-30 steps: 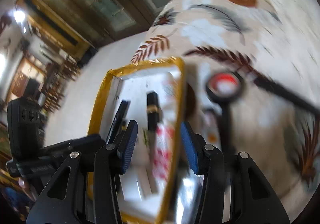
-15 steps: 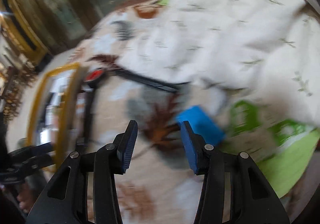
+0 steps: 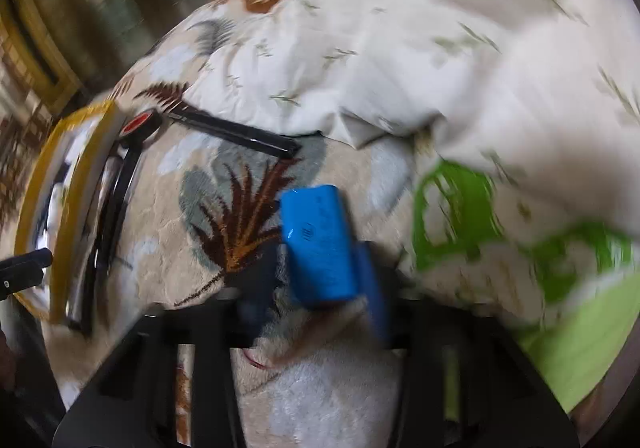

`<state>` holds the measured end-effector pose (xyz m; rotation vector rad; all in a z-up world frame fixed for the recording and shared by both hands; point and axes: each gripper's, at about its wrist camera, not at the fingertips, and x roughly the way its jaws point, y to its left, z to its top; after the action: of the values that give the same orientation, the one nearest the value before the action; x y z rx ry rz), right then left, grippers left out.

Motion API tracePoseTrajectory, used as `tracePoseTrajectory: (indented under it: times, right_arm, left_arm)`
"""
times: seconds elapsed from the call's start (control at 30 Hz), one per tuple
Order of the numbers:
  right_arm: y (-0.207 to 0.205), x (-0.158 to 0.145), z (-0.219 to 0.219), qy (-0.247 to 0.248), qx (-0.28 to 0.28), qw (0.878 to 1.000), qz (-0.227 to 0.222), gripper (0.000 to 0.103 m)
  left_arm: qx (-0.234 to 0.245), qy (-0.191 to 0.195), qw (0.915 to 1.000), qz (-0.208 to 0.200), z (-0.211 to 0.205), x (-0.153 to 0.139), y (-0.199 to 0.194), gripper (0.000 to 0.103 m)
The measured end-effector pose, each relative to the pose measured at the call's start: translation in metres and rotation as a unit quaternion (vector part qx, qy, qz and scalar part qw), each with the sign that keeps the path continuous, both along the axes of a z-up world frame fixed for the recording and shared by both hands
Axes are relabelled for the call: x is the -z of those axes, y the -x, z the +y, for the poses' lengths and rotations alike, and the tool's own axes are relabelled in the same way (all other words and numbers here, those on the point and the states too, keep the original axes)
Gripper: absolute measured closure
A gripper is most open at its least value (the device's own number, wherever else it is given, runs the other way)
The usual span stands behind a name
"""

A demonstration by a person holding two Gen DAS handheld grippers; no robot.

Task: Organize objects
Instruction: 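Grasp the blue battery pack with the right tool while the left reaches the silver tube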

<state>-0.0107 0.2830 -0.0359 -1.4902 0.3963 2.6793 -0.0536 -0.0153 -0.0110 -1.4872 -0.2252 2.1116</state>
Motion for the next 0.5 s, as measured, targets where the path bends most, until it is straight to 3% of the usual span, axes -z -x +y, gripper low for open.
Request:
tracePoseTrajectory:
  times: [0.1,0.3,0.43,0.5]
  right_arm:
    - [-0.008,0.004,-0.011,0.052,0.005,0.999,0.004,0.068]
    - [-0.011,0.009,-0.048,0.056,-0.002,0.998,0.008,0.068]
    - [-0.006,0.012,-0.057,0.045,-0.001,0.999,0.001,0.068]
    - [-0.008,0.012,-0.055,0.051,0.0,0.999,0.0,0.068]
  left_arm:
    - [-0.003,0.022,0.9997,-0.013,0.018,-0.001,0.02,0.045]
    - [-0.001,0.062,0.9972,-0.043,0.047,0.017,0.056,0.047]
    - [-0.005,0.102,0.9936,-0.049,0.053,0.029,0.068,0.062]
    - [-0.008,0.107,0.9931,-0.048,0.048,0.03,0.068,0.077]
